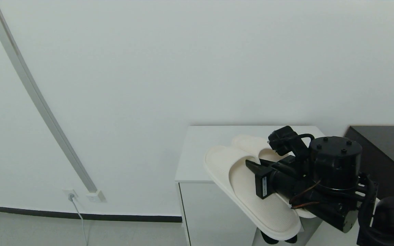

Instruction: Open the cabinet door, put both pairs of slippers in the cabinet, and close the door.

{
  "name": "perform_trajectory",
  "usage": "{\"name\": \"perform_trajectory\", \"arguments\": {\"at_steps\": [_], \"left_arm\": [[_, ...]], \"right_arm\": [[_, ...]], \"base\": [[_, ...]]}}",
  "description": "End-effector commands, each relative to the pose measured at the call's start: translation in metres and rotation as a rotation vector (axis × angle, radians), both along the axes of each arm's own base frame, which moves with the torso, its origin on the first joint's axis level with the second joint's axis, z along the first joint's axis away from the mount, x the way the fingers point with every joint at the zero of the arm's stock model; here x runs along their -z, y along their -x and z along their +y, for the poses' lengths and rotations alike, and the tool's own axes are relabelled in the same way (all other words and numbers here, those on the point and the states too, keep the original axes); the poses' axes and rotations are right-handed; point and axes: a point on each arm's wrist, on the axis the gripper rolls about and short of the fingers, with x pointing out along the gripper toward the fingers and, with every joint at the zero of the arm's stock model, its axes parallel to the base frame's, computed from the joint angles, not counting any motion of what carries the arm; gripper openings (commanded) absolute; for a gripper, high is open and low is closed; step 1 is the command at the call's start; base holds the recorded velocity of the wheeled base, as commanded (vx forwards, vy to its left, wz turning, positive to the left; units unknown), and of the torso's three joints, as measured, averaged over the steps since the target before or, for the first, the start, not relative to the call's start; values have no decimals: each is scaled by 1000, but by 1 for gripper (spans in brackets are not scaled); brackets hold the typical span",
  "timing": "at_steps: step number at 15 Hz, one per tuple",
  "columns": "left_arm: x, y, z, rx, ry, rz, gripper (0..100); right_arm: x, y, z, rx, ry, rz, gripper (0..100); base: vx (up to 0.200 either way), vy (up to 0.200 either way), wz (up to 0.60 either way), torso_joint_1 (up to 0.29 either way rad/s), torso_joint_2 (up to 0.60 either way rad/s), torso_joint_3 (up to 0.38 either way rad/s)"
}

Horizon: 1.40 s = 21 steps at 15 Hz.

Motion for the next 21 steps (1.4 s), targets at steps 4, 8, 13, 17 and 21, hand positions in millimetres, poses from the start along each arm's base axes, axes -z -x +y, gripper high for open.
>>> {"name": "perform_trajectory", "arguments": {"at_steps": [4,8,13,17,21], "left_arm": [[0,0,0,-1,0,3,0],[0,0,0,-1,0,1,0],[0,0,0,-1,0,1,0],[0,0,0,1,0,1,0],[0,0,0,-1,0,3,0]], "right_arm": [[2,0,1,7,8,4,0],[3,0,1,7,10,6,0],[4,0,1,8,12,6,0],[5,-2,2,23,18,6,0],[7,-2,3,26,22,8,0]], "base": [[-200,0,0,-1,1,5],[-50,0,0,1,1,1],[0,0,0,0,0,0],[0,0,0,0,0,0],[0,0,0,0,0,0]]}}
